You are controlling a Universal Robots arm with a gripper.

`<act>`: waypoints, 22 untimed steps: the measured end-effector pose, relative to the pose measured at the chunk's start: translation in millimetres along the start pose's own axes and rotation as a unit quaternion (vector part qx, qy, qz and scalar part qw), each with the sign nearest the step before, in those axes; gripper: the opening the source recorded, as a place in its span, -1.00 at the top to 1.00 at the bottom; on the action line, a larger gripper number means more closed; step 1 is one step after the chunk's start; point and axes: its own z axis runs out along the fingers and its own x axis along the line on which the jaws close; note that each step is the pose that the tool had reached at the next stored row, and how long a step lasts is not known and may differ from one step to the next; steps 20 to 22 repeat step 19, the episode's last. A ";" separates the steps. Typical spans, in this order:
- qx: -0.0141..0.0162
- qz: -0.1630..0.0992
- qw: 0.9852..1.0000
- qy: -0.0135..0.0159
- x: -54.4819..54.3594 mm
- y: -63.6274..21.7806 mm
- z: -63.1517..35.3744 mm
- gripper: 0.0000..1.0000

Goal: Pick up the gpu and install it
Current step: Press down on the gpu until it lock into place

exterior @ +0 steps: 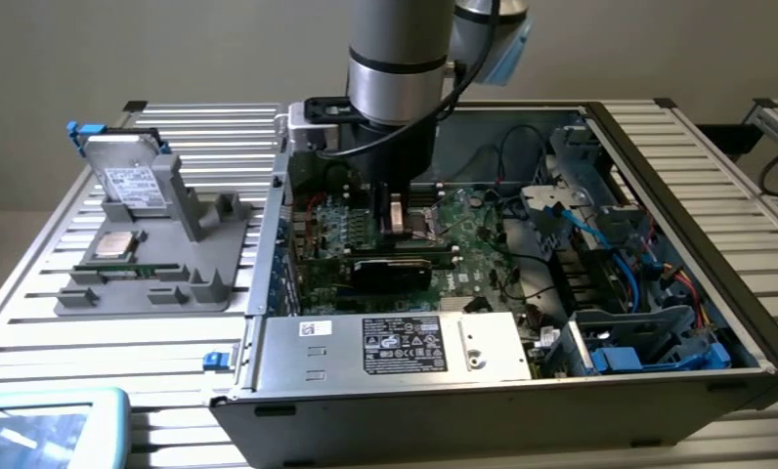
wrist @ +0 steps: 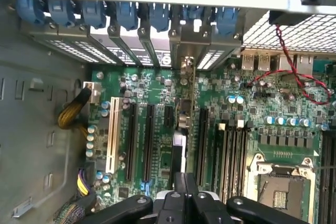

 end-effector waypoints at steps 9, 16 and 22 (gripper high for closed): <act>0.000 0.000 1.000 0.000 0.3 0.3 -12.9 0.79; 0.000 0.000 1.000 0.000 0.3 0.3 -13.0 0.79; 0.000 0.000 1.000 0.000 0.3 0.3 -13.0 0.79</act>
